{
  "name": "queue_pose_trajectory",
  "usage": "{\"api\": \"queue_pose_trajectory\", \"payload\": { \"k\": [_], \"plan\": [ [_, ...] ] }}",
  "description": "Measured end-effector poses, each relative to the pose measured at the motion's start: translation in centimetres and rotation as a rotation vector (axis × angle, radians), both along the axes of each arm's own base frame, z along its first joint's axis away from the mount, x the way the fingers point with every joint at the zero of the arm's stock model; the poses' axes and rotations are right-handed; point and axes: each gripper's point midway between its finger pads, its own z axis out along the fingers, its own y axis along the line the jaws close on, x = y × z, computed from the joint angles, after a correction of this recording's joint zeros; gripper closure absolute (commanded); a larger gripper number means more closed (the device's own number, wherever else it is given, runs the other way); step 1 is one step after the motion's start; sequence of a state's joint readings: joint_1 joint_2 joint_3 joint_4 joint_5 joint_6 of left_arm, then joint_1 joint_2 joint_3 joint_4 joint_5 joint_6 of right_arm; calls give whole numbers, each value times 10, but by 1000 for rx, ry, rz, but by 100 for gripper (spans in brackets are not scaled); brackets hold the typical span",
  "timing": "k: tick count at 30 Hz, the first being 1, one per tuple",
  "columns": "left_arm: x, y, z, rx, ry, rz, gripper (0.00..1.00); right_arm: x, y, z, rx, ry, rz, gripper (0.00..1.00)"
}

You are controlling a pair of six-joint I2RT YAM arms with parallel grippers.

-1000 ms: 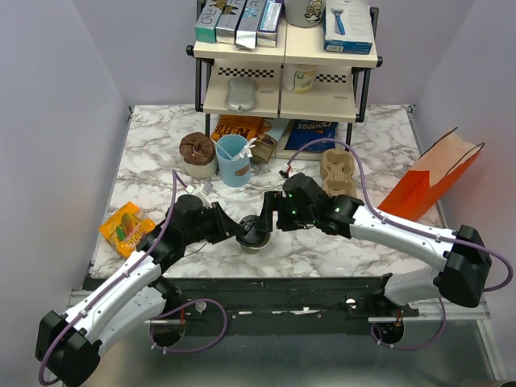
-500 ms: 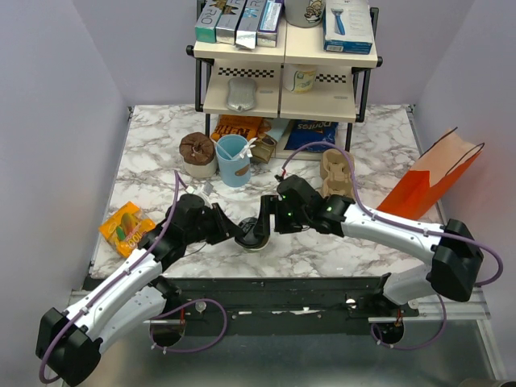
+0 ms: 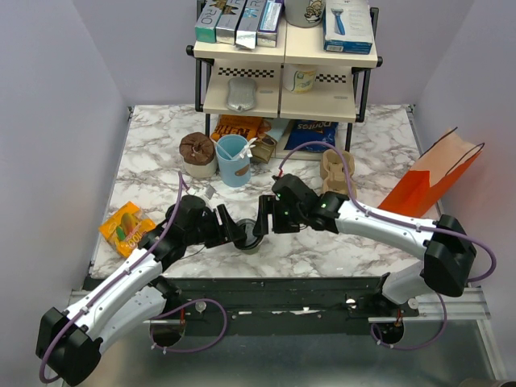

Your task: Pack the takeout coffee

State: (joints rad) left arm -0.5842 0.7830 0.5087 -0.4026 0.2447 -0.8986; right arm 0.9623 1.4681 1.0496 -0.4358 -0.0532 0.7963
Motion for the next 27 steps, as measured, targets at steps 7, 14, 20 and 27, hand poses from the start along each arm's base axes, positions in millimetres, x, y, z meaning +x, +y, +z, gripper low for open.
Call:
{"api": "queue_pose_trajectory", "payload": {
  "k": [7,14,20,27],
  "plan": [
    [0,0,0,5,-7,-8,29,1,0,2,-23,6,-2,37],
    [0,0,2,3,-19,-10,25,3,0,2,-31,4,1,47],
    [2,-1,5,-7,-29,-7,37,3,1,2,-28,0,2,50],
    [6,2,8,-7,-39,24,60,3,1,3,-27,-2,3,50]
  ]
}}
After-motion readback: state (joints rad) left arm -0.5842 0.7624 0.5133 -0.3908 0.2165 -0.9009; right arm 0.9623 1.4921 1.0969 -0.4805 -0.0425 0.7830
